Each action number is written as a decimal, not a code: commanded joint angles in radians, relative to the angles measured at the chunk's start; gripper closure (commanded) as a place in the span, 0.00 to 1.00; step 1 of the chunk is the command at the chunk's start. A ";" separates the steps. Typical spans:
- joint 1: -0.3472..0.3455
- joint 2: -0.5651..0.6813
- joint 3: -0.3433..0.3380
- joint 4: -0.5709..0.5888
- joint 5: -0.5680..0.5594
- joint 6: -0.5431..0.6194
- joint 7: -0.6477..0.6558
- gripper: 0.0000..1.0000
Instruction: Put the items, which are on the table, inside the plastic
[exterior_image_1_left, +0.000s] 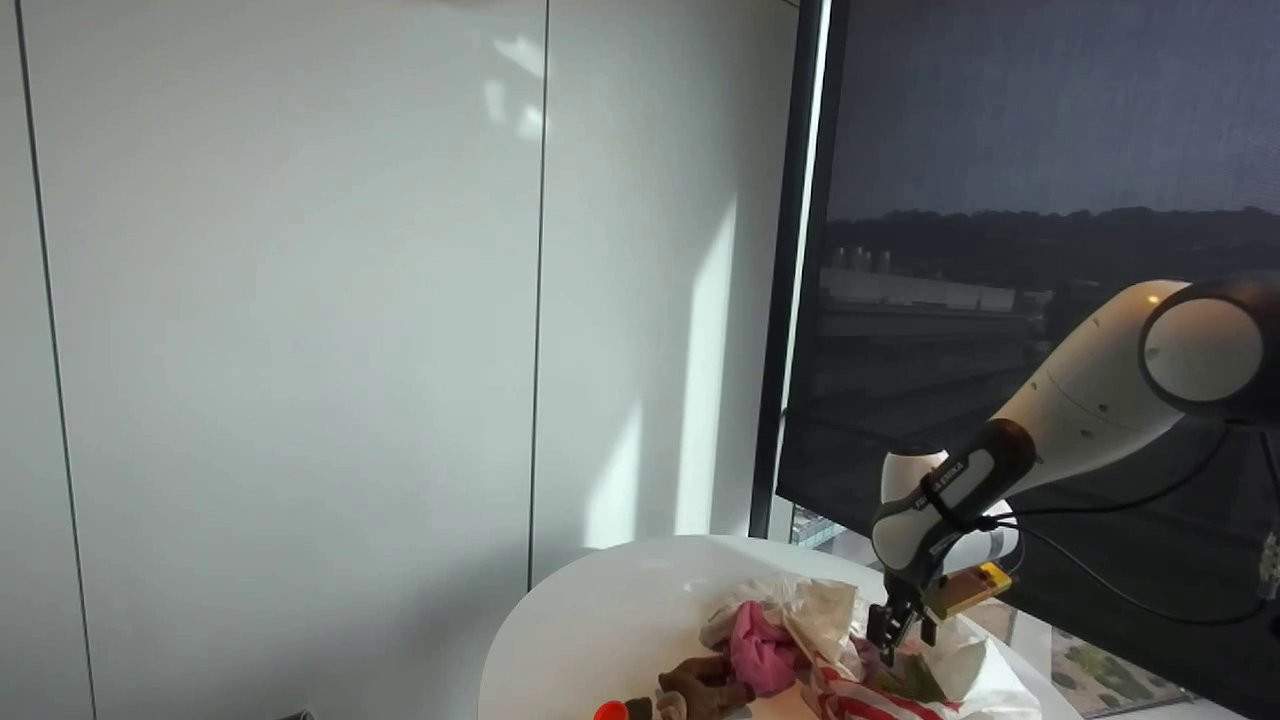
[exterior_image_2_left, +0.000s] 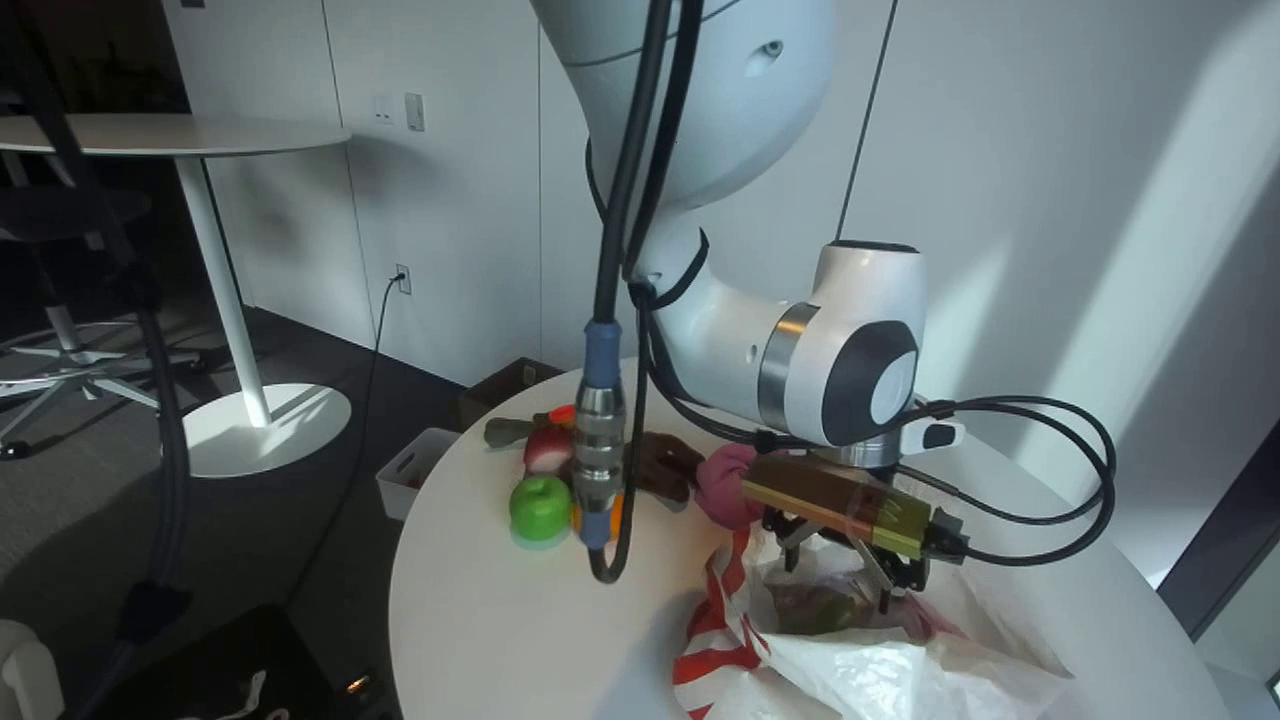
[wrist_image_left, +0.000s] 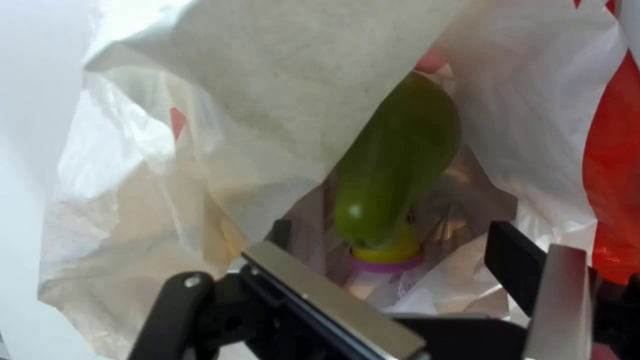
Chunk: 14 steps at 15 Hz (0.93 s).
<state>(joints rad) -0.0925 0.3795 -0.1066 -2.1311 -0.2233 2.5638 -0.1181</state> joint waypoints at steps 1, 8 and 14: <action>0.015 -0.086 -0.003 -0.015 -0.018 -0.017 -0.001 0.00; 0.086 -0.186 0.149 -0.096 0.035 -0.114 -0.147 0.00; 0.159 -0.095 0.231 -0.109 0.018 -0.122 -0.239 0.00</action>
<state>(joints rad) 0.0573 0.2458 0.1005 -2.2539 -0.2197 2.4554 -0.2836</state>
